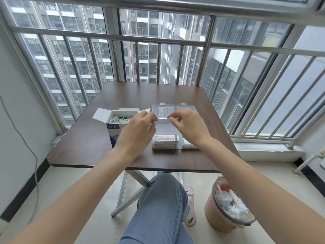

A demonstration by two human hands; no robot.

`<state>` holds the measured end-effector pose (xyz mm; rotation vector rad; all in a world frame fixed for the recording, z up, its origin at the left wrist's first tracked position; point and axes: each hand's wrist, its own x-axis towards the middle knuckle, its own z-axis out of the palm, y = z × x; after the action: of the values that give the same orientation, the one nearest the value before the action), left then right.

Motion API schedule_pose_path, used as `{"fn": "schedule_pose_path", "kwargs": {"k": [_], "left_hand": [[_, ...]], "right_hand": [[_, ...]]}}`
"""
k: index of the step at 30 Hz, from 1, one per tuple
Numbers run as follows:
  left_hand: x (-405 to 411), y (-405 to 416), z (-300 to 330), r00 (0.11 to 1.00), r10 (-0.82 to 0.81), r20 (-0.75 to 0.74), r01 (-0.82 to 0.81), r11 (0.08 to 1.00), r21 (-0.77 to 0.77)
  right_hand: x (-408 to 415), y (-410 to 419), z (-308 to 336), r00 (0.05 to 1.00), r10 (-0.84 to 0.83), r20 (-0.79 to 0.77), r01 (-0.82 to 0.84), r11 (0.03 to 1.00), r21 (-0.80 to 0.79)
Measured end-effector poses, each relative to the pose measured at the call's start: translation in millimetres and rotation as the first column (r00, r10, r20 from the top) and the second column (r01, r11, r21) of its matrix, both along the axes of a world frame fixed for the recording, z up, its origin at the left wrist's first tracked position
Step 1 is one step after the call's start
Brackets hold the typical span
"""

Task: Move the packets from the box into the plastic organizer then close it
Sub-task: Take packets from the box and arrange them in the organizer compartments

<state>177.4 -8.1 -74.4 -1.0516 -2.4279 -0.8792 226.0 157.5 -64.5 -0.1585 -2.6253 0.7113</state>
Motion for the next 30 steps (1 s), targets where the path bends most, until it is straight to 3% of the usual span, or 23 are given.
{"fn": "schedule_pose_path", "kwargs": {"k": [4, 7, 9, 11, 19, 23, 30], "left_hand": [[-24, -36, 7, 0.989, 0.133, -0.066, -0.136, 0.990, -0.044], [-54, -61, 10, 0.988, 0.155, 0.023, -0.142, 0.946, -0.292], [-71, -70, 11, 0.983, 0.152, 0.103, -0.079, 0.856, -0.511], [-82, -74, 11, 0.976, 0.147, 0.163, -0.019, 0.795, -0.606], [-79, -86, 12, 0.996, 0.056, 0.073, -0.019, 0.898, -0.439], [-68, -91, 2, 0.999, 0.040, 0.008, -0.035, 0.941, -0.338], [-46, -99, -6, 0.998, 0.045, -0.038, -0.051, 0.981, -0.185]], "right_hand": [[-13, -26, 8, 0.986, 0.166, 0.030, -0.169, 0.981, 0.100], [-27, -45, 11, 0.965, 0.212, 0.155, -0.237, 0.957, 0.169], [-38, -54, 12, 0.959, 0.204, 0.199, -0.238, 0.957, 0.168], [-47, -59, 12, 0.960, 0.174, 0.220, -0.209, 0.966, 0.150], [-64, -73, 26, 0.963, 0.202, 0.181, -0.233, 0.957, 0.175], [-65, -84, 30, 0.950, 0.225, 0.215, -0.293, 0.881, 0.372], [-53, -98, 24, 0.977, 0.215, 0.005, -0.183, 0.820, 0.542]]}}
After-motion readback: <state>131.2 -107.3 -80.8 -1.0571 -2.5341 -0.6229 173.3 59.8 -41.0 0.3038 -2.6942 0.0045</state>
